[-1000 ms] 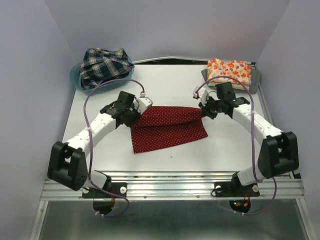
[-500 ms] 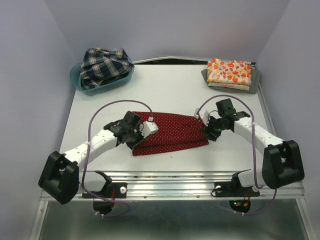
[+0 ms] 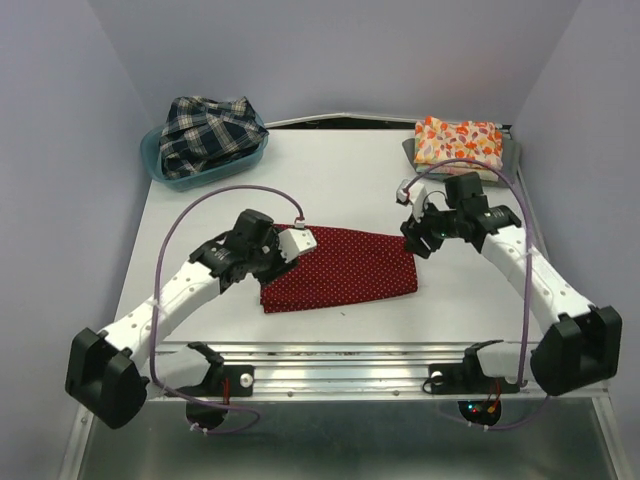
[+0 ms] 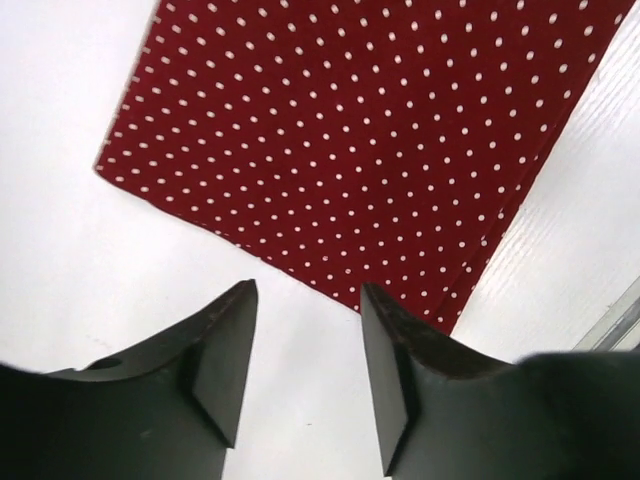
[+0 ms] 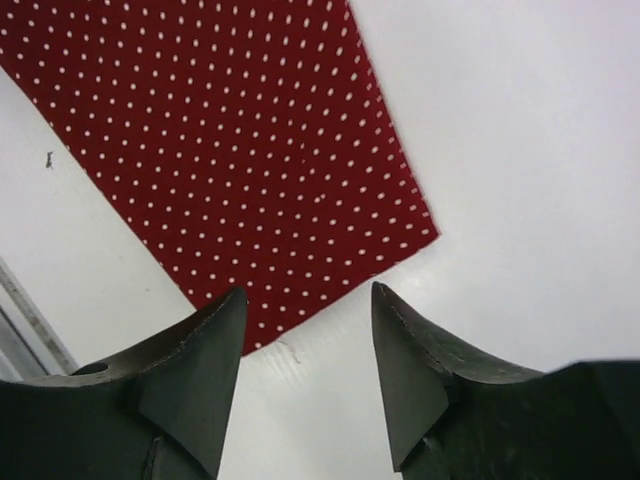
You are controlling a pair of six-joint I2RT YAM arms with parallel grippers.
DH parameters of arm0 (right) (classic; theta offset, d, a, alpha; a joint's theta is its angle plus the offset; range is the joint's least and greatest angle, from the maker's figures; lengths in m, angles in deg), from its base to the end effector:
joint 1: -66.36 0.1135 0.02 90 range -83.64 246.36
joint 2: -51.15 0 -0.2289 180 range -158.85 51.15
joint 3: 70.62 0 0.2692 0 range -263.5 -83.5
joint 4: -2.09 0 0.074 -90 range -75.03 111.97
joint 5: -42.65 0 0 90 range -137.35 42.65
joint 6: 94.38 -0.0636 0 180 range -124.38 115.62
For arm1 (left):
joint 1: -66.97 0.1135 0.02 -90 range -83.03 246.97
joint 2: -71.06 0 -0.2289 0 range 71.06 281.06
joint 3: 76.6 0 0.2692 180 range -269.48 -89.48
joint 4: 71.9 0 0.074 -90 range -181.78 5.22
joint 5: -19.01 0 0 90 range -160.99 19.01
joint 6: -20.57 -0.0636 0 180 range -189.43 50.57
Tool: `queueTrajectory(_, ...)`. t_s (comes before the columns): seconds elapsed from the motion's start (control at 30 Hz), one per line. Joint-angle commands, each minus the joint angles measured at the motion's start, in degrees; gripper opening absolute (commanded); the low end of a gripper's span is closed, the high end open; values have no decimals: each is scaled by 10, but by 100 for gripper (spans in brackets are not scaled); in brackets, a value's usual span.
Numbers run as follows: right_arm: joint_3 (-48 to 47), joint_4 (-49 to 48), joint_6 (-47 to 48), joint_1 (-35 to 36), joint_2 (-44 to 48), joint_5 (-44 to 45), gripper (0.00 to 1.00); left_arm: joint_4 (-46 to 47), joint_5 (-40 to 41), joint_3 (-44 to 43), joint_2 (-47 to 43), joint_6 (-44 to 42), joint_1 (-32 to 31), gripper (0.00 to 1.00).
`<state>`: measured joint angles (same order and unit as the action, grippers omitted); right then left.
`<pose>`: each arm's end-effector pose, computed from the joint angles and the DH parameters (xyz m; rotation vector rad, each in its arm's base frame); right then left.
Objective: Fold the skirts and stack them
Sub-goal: Fold the skirt
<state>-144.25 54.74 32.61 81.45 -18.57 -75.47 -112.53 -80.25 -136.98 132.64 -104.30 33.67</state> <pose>0.2771 0.1057 0.2488 -1.2148 1.9881 0.4045 0.2302 -0.1634 0.2180 1.3542 1.8532 -0.1717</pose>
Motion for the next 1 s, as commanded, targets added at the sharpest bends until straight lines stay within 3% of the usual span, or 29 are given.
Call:
queueTrajectory(0.0,4,14,-63,4,-92,-12,54,-4,-10,-12,69,-14,1,53)
queueTrajectory(0.17,36,-38,-104,4,-149,3,52,24,-3,-27,135,1,1,51)
queueTrajectory(0.4,72,-38,-76,27,-208,76,51,43,4,-66,278,45,2,42)
queueTrajectory(0.53,128,-59,-74,86,-193,126,49,48,0,-112,371,75,21,33)
queueTrajectory(0.63,154,-48,-85,172,-177,127,46,52,-4,-163,432,85,35,31)
queueTrajectory(0.73,144,-20,-116,285,-163,98,43,42,13,-269,506,81,48,31)
queueTrajectory(0.8,114,-7,-136,337,-143,47,50,11,13,-393,568,83,62,33)
queueTrajectory(0.87,32,-4,-186,338,-134,-3,58,-19,6,-516,600,97,81,38)
queueTrajectory(0.97,-92,18,-213,328,-136,12,60,-53,-1,-588,573,112,106,45)
